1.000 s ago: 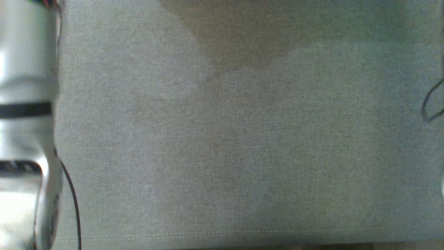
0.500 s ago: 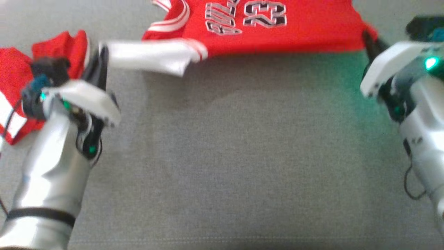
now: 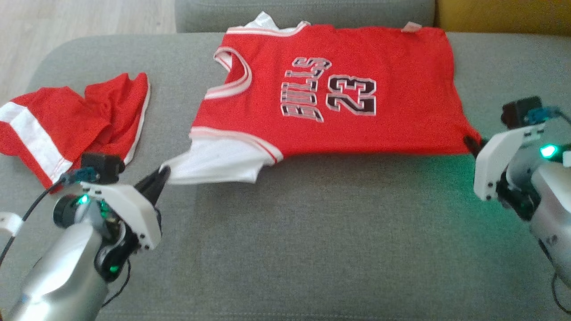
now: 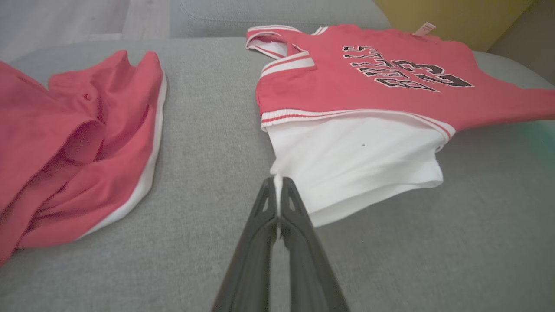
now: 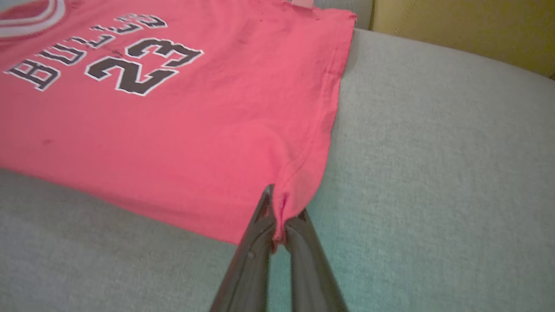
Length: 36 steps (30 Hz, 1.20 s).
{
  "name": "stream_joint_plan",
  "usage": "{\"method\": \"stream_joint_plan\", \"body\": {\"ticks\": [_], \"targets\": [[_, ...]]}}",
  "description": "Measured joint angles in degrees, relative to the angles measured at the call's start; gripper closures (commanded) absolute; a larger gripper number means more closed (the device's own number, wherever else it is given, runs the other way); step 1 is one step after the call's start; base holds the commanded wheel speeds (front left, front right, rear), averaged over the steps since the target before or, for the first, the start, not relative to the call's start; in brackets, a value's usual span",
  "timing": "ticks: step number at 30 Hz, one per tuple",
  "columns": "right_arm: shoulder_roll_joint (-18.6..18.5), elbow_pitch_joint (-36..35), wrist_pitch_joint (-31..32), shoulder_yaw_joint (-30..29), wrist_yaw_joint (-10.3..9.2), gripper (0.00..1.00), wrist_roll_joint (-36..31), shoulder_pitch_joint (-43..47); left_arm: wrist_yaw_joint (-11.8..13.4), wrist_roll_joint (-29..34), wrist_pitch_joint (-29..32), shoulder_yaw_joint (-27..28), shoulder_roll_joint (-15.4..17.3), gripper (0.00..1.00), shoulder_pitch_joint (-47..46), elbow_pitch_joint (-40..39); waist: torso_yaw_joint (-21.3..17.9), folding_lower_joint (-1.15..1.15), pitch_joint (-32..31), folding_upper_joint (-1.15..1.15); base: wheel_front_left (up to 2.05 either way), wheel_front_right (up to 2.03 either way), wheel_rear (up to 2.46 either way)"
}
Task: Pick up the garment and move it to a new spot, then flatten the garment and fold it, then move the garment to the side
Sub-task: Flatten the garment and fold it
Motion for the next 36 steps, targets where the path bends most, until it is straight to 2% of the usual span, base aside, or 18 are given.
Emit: {"method": "stream_joint_plan", "body": {"ticks": [9,13,20,29,36], "targets": [[-6.0,-5.8,6.7,9.8,0.00,1.00,4.8,4.0,0.0,-11.1,9.8,-3.7,6.7,1.00,5.7,-10.9,0.4,0.00,-2.9,0.00,0.00,0.00,0.00],[-8.1,-8.5,9.6,12.7,0.00,1.00,8.3,4.8,0.0,-17.2,14.5,-4.2,9.0,1.00,8.6,-14.7,0.2,0.00,-4.1,0.00,0.00,0.00,0.00],[-11.9,-13.4,14.7,17.2,0.00,1.00,14.8,7.0,0.0,-23.3,20.8,-4.6,14.1,1.00,12.5,-21.4,-0.4,0.00,-5.5,0.00,0.00,0.00,0.00],[-16.0,-18.8,24.5,21.9,0.00,1.00,21.1,9.6,0.0,-28.6,27.2,-5.0,19.0,1.00,17.6,-28.7,-1.0,0.00,-6.7,0.00,0.00,0.00,0.00],[-17.0,-20.9,24.0,22.1,0.00,1.00,21.3,9.3,1.1,-28.5,27.3,-4.7,20.3,1.00,17.8,-31.7,-1.9,0.00,-5.4,0.00,0.00,0.00,0.00]]}}
